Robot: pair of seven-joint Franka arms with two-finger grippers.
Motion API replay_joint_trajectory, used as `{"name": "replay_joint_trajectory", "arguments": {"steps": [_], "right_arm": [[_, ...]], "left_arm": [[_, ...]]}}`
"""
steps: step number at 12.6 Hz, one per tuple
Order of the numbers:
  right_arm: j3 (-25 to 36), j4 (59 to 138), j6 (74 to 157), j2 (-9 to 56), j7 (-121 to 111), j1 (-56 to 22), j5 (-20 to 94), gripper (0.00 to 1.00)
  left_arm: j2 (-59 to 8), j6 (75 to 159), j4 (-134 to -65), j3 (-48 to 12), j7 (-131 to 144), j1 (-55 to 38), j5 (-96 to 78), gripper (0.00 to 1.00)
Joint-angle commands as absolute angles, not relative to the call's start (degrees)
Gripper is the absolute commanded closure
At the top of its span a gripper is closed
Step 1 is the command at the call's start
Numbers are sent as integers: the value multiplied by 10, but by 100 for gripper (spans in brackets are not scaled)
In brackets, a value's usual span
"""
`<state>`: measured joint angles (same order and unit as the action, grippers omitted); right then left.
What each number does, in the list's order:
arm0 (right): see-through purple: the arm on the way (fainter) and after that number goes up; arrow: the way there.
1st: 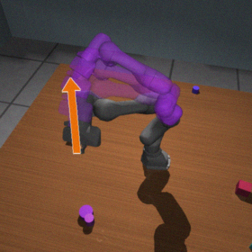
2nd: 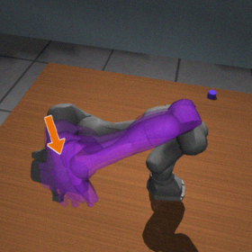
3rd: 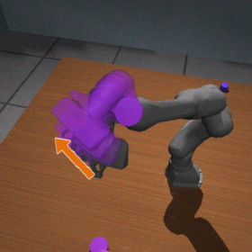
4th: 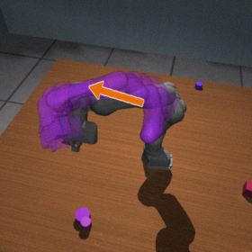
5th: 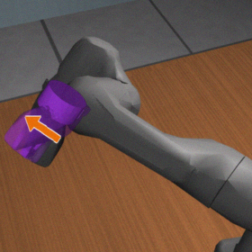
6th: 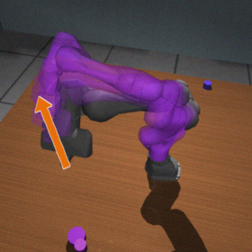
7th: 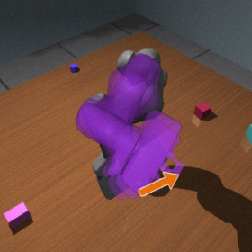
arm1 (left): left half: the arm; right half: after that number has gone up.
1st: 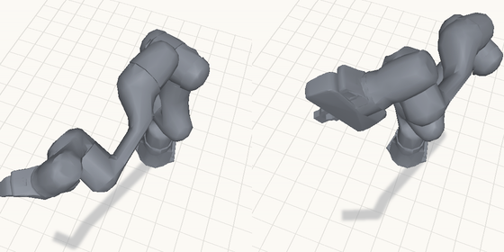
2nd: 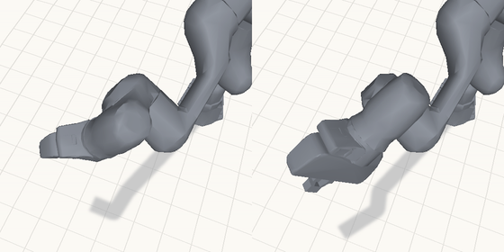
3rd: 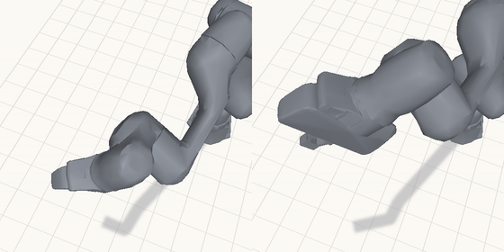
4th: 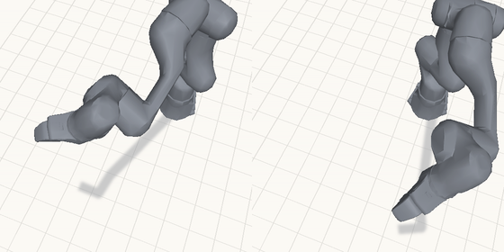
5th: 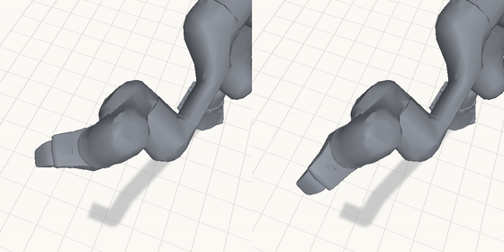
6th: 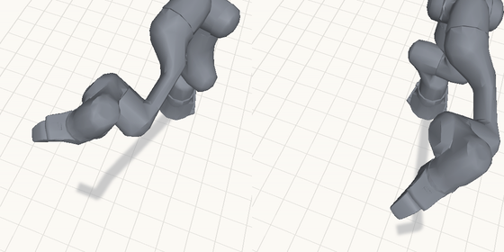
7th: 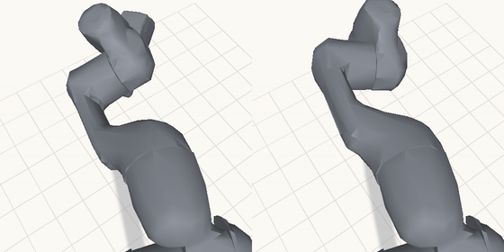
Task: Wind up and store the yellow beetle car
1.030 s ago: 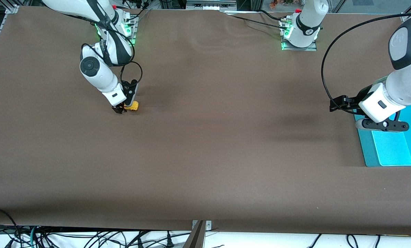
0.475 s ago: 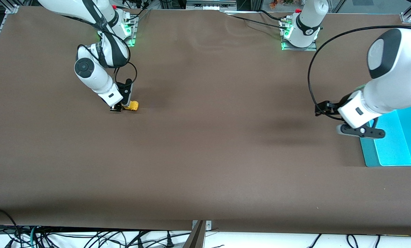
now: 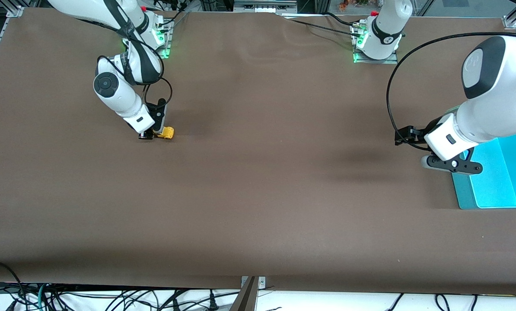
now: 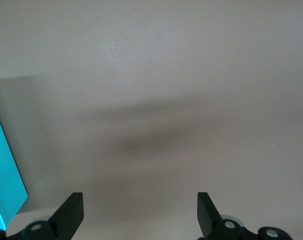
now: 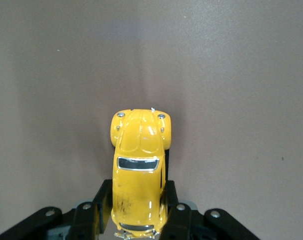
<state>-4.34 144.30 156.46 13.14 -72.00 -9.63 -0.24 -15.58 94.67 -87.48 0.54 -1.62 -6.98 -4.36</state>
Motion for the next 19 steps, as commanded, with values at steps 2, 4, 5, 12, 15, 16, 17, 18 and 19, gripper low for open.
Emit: {"name": "replay_joint_trajectory", "arguments": {"steps": [2, 4, 5, 12, 15, 16, 17, 18, 19], "right_arm": [[-45, 1427, 1578, 150, -775, -92, -46, 81], [-43, 1425, 1578, 155, -797, -87, -50, 81], [-40, 1425, 1578, 160, -798, -80, -51, 81], [41, 1427, 1577, 180, -880, -64, -54, 81], [88, 1427, 1581, 186, -914, -62, -54, 81], [101, 1427, 1582, 186, -925, -62, -54, 81], [110, 1427, 1585, 189, -941, -62, -54, 80], [121, 1427, 1596, 192, -962, -62, -54, 80], [132, 1427, 1610, 200, -984, -62, -54, 80]], "left_arm": [[-160, 955, -875, -5, -65, -53, -47, 0], [-166, 965, -875, -5, -153, -49, -41, 0], [-166, 965, -875, -5, -209, -47, -26, 0], [-186, 971, -889, -5, -418, -41, 8, 0], [-188, 973, -906, -5, -459, -38, 8, 0], [-188, 973, -907, -5, -477, -38, 8, 0], [-189, 973, -907, -5, -497, -38, 8, 0], [-189, 974, -909, -5, -511, -37, 8, 0], [-188, 974, -913, -5, -522, -33, 8, 0]]}}
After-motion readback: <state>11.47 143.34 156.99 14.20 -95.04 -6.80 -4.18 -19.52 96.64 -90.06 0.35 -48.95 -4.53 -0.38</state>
